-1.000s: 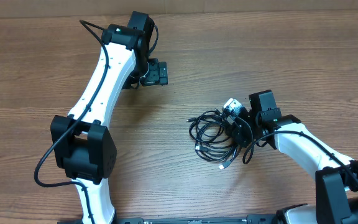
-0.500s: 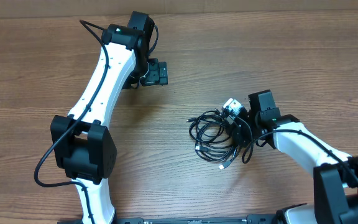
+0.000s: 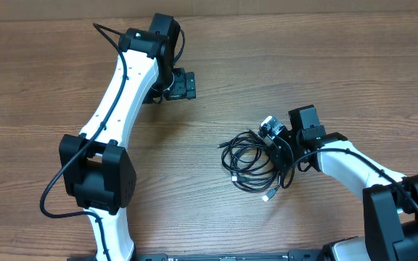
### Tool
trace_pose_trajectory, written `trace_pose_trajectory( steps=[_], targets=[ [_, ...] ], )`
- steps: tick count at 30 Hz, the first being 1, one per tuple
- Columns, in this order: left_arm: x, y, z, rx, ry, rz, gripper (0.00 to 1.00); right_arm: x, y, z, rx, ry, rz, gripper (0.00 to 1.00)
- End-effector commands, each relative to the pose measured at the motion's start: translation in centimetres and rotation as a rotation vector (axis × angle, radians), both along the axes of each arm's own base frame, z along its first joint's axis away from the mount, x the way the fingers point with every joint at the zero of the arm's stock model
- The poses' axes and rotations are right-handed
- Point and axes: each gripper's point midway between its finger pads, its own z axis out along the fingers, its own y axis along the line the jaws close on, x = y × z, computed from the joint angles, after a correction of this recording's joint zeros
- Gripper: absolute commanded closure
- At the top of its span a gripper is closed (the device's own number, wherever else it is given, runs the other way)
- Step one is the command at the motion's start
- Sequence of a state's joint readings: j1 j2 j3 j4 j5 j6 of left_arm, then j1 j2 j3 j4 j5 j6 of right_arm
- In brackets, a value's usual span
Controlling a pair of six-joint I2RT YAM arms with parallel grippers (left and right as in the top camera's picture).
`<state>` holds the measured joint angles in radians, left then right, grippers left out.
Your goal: Untangle cables
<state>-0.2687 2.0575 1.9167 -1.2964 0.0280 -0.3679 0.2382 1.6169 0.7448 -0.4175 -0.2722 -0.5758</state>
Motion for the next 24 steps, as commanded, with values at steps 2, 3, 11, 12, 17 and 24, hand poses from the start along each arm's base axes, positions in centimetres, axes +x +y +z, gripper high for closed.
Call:
trace_pose_trajectory(
  steps=[2, 3, 11, 12, 17, 24],
  targets=[
    [0.3, 0.1, 1.4, -0.003, -0.04, 0.015, 0.01, 1.3, 0.7, 2.5, 0.034, -0.035, -0.018, 0.94],
    [0.3, 0.1, 1.4, -0.003, -0.04, 0.015, 0.0, 1.5, 0.9, 3.1, 0.043, -0.039, -0.016, 0.94],
    [0.3, 0.1, 1.4, -0.003, -0.04, 0.015, 0.0, 2.3, 1.4, 9.2, 0.083, -0.118, -0.006, 0.94],
    [0.3, 0.1, 1.4, -0.003, -0.04, 0.015, 0.0, 2.3, 1.4, 10.0, 0.087, -0.133, -0.005, 0.94],
    [0.3, 0.1, 1.4, -0.003, -0.04, 0.015, 0.0, 2.5, 2.1, 15.4, 0.152, -0.248, -0.004, 0.94],
    [0.3, 0.1, 1.4, -0.003, -0.04, 0.015, 0.01, 0.8, 3.6, 23.5, 0.237, -0.471, 0.063, 0.93]
  ],
)
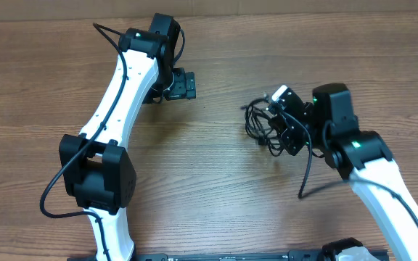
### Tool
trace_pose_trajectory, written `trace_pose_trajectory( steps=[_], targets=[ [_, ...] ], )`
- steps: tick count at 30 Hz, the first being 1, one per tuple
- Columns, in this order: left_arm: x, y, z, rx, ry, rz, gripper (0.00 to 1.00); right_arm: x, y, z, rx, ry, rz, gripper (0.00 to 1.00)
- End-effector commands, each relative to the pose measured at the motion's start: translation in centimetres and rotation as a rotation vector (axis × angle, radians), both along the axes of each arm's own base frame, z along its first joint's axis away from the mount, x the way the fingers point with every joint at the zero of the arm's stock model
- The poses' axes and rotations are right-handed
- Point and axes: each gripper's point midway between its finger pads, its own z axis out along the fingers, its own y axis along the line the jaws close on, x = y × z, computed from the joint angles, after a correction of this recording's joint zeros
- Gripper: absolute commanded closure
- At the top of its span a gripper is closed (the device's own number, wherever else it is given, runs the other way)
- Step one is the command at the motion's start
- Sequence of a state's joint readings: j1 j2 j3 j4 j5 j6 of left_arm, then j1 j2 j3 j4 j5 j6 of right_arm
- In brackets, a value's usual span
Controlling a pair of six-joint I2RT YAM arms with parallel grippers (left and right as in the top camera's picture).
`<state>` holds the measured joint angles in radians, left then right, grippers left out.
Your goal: Untangle cables
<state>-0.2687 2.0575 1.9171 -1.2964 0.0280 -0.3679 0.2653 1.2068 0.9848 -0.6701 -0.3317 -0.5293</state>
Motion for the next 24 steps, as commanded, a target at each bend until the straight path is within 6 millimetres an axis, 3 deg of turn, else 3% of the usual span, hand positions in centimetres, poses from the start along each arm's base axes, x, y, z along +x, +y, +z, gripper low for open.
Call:
trace_pose_trajectory(
  steps=[1, 7, 11, 16, 24],
  targets=[
    [0.3, 0.1, 1.4, -0.003, -0.04, 0.015, 0.0, -1.1, 1.6, 5.9, 0.073, -0.153, 0.056, 0.93],
    [0.3, 0.1, 1.4, -0.003, -0.04, 0.015, 0.0, -3.8, 2.7, 11.7, 0.14, -0.338, 0.114, 0.92],
    [0.3, 0.1, 1.4, -0.003, -0.04, 0.015, 0.0, -4.1, 2.6, 12.4, 0.148, -0.366, 0.115, 0.92],
    [0.3, 0.1, 1.4, -0.003, -0.04, 0.015, 0.0, -3.7, 2.6, 11.3, 0.142, -0.313, 0.099, 0.91],
    [0.3, 0.1, 1.4, -0.003, -0.04, 0.015, 0.0, -1.7, 2.1, 4.9, 0.148, 0.006, -0.111, 0.84]
  ],
)
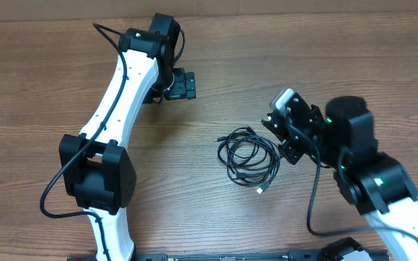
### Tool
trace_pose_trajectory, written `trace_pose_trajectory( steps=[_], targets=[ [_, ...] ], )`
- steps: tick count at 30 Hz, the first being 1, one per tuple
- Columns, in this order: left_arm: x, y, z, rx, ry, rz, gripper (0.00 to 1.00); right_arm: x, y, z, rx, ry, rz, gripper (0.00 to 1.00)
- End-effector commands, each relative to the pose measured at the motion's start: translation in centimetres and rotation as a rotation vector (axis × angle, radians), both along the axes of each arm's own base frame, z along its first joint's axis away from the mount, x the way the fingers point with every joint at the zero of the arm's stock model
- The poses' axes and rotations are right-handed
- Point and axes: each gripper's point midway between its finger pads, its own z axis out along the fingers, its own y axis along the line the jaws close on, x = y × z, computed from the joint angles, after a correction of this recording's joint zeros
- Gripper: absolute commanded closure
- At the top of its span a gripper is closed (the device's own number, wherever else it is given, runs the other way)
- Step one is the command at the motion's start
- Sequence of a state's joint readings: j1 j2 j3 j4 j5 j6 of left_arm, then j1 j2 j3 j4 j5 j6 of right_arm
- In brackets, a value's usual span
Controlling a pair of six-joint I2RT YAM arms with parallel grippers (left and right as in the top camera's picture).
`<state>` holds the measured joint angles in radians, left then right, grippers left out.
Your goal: Untangle cables
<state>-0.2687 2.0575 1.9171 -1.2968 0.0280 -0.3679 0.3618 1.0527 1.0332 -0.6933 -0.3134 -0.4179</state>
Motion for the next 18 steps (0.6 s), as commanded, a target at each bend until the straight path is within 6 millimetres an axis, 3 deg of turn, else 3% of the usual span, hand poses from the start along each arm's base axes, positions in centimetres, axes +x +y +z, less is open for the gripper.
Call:
trace_pose_trajectory(
  steps=[1, 4, 5, 8, 9, 11, 15, 18],
  targets=[
    [0.3, 0.1, 1.4, -0.003, -0.04, 0.015, 0.01, 1.2, 0.0, -2.2, 0.067, 0.18, -0.146, 0.84],
    [0.3, 0.1, 1.4, -0.003, -0.04, 0.015, 0.01, 1.7, 0.2, -5.1, 0.126, 0.368, -0.271, 0.83],
    [0.3, 0.1, 1.4, -0.003, -0.04, 0.015, 0.0, 1.7, 0.2, -6.2, 0.145, 0.438, -0.319, 0.78],
    [0.3, 0.1, 1.4, -0.003, -0.04, 0.015, 0.0, 1.2, 1.4, -8.4, 0.203, 0.611, -0.355, 0.43],
    [0.3, 0.1, 1.4, -0.003, -0.04, 0.015, 0.0, 1.0, 2.1, -8.7, 0.23, 0.659, -0.338, 0.35],
    [0.3, 0.1, 1.4, -0.003, -0.04, 0.015, 0.0, 0.2, 3.9, -8.8, 0.303, 0.765, -0.279, 0.0],
    [0.3, 0.1, 1.4, -0.003, -0.04, 0.015, 0.0, -1.1, 6.7, -7.6, 0.418, 0.874, -0.102, 0.0],
    [0.3, 0.1, 1.4, -0.003, -0.04, 0.015, 0.01, -0.9, 6.7, -7.9, 0.444, 0.93, -0.164, 0.0]
  ],
)
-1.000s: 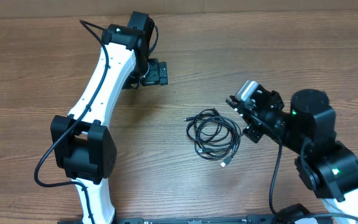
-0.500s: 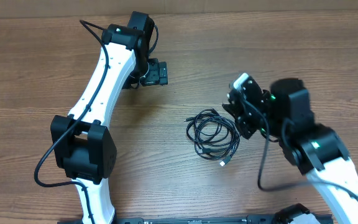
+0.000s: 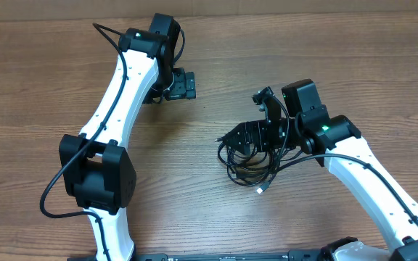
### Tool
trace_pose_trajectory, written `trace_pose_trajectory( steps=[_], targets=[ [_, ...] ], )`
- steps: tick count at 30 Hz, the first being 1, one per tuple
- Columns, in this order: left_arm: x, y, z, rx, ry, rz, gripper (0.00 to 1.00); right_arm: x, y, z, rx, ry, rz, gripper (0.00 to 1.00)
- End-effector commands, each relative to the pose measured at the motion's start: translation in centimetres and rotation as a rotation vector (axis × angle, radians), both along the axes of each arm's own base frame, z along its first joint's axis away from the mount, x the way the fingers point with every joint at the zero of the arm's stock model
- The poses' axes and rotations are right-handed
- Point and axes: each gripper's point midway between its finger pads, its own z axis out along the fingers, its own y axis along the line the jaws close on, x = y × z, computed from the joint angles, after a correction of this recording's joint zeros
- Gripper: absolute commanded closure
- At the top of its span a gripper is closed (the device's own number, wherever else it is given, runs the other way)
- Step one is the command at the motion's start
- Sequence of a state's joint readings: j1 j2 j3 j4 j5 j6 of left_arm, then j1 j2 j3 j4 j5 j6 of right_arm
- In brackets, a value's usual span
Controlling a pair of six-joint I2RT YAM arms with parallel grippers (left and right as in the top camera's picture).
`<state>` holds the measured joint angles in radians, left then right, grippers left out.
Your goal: Untangle cables
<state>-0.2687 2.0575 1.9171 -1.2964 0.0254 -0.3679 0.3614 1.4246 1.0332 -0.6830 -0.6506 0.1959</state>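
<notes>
A black cable bundle [image 3: 251,168] lies coiled in tangled loops on the wooden table [image 3: 49,87], right of centre. One silver plug end [image 3: 261,190] sticks out at its lower edge. My right gripper [image 3: 244,136] is down on the upper part of the bundle, fingers pointing left. The jaws look open over the top loops, and the strands beneath them are hidden. My left gripper [image 3: 183,85] hangs at the far side of the table, well away from the cable. Its fingers are hidden under its body.
The left arm's white links [image 3: 122,94] run from the near left edge up to the back of the table. The right arm [image 3: 369,181] comes in from the near right corner. A cardboard-coloured edge [image 3: 267,6] borders the far side.
My right gripper was raised and open to the right of the bundle; it is now lower and further left, on the bundle's upper loops. The left arm has not moved.
My right gripper was first down on the bundle's right side. Then it held the bundle lifted, further back. At the last earlier moment the bundle lay spread on the table and the gripper hung open above its right. Now it is down on the top loops.
</notes>
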Motion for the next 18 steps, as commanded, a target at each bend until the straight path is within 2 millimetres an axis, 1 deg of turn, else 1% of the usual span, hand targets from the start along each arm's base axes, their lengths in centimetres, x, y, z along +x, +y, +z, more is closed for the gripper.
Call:
trace_pose_trajectory(
  steps=[1, 3, 4, 5, 7, 9, 13, 15, 18],
  targets=[
    [0.3, 0.0, 1.4, -0.006, -0.039, 0.015, 0.0, -0.4, 1.0, 1.1, 0.09, 0.144, -0.071, 0.0],
    [0.3, 0.0, 1.4, -0.006, -0.039, 0.015, 0.01, 0.2, 0.1, 0.1, 0.046, 0.235, -0.218, 0.01],
    [0.3, 0.0, 1.4, -0.006, -0.039, 0.015, 0.0, 0.3, -0.3, -0.3, 0.032, 0.279, -0.282, 0.06],
    [0.3, 0.0, 1.4, -0.006, -0.039, 0.015, 0.01, 0.4, -0.7, -0.7, 0.019, 0.331, -0.351, 0.08],
    [0.3, 0.0, 1.4, -0.006, -0.039, 0.015, 0.0, 0.3, -1.4, -1.3, 0.004, 0.427, -0.474, 0.08],
    [0.3, 0.0, 1.4, -0.006, -0.039, 0.015, 0.01, 0.4, -1.9, -1.9, -0.017, 0.483, -0.575, 0.08],
    [0.3, 0.0, 1.4, -0.006, -0.039, 0.015, 0.0, 1.2, -3.3, -3.4, -0.094, 0.502, -0.78, 0.08],
    [0.3, 0.0, 1.4, -0.005, -0.039, 0.015, 0.0, 1.4, -3.5, -4.2, -0.117, 0.514, -0.846, 0.08],
    [0.3, 0.0, 1.4, -0.006, -0.039, 0.015, 0.01, 2.5, -4.1, -6.3, -0.164, 0.525, -0.984, 0.14]
  ],
)
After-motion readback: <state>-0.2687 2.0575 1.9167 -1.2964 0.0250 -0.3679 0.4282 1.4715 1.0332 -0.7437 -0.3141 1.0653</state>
